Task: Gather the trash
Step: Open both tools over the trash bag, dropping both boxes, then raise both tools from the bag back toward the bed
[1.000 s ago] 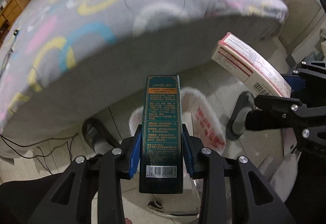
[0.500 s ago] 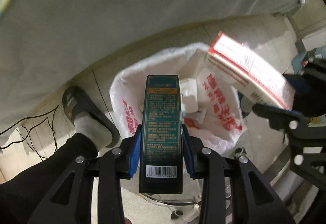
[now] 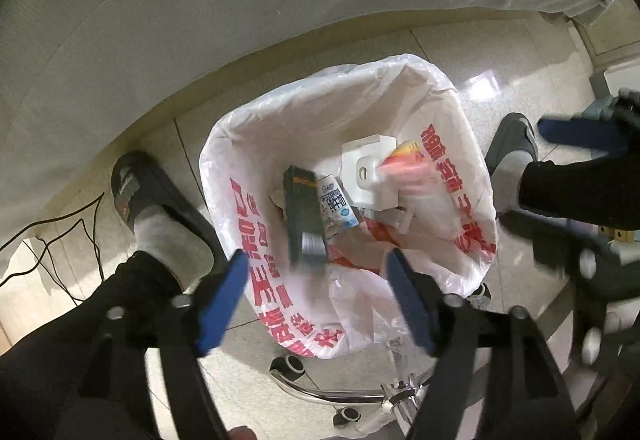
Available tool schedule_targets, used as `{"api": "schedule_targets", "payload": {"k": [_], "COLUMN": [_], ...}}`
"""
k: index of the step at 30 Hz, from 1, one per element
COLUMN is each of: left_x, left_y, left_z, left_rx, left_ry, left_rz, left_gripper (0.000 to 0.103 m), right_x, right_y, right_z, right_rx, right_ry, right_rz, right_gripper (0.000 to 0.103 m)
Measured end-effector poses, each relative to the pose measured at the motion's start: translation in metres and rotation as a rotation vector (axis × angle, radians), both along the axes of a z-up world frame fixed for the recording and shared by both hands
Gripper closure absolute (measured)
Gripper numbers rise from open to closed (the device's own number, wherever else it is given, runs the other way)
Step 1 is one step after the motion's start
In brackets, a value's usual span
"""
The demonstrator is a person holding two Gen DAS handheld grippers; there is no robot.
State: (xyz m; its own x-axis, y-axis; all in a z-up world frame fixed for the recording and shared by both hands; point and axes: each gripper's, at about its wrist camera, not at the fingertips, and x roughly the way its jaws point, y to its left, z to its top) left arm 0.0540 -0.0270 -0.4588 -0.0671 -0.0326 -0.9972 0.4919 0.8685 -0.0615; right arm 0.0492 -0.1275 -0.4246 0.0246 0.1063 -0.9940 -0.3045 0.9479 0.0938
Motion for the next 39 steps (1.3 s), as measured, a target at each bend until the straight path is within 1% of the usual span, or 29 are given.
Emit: {"api": "schedule_targets", "payload": {"k": [1,2,8,18,23,30,32,34,39], "left_x": [0.0,0.0,-0.001,-0.002,-0.001,0.001,0.0,-0.001,0.0], "left_y": [-0.001,-0.001,0.0,0.0,0.002,0.005,0.005,0.005,0.005], "left_z": [0.001,0.002,0.004,0.013,0.017,0.022,0.027,0.033,0.052], "left_rx": [0.002,-0.001,-0.005,-0.006,-0.009,-0.021,-0.027,-0.034,-0.061], "left_ry": [-0.005,-0.008,-0.017,-0.047,-0.059,-0.063,-0.073,-0.091,-0.14], "left_rz": [0.0,0.001,0.006,0.002,0.01,0.027,0.025,0.02,0.019], "left_gripper": [0.018,0.017,0.017,0.016,0.016,0.016,0.016,0.016,0.016], "right_x": [0.0,0.001,0.003,-0.001,-0.002,-0.006,-0.006,-0.007,-0.008], "right_y": [-0.002,-0.002,-0.008,-0.01,-0.013,-0.014,-0.014,-0.016,-0.022], "right_z": [0.001,0.001,0.007,0.012,0.022,0.027,0.03,0.035,0.057], "right_rx": [0.006,0.005,0.016,0.011,0.027,0.047,0.054,0.06,0.08], "right_ry": [0.001,0.0,-0.015,-0.023,-0.041,-0.045,-0.049,-0.061,-0.108], "right_rz": [-0.008,-0.011,-0.039,-0.04,-0.048,-0.051,-0.054,-0.058,-0.076], "right_gripper": [0.04,0.04,0.04,0.04,0.04,0.039,0.038,0.03,0.029]}}
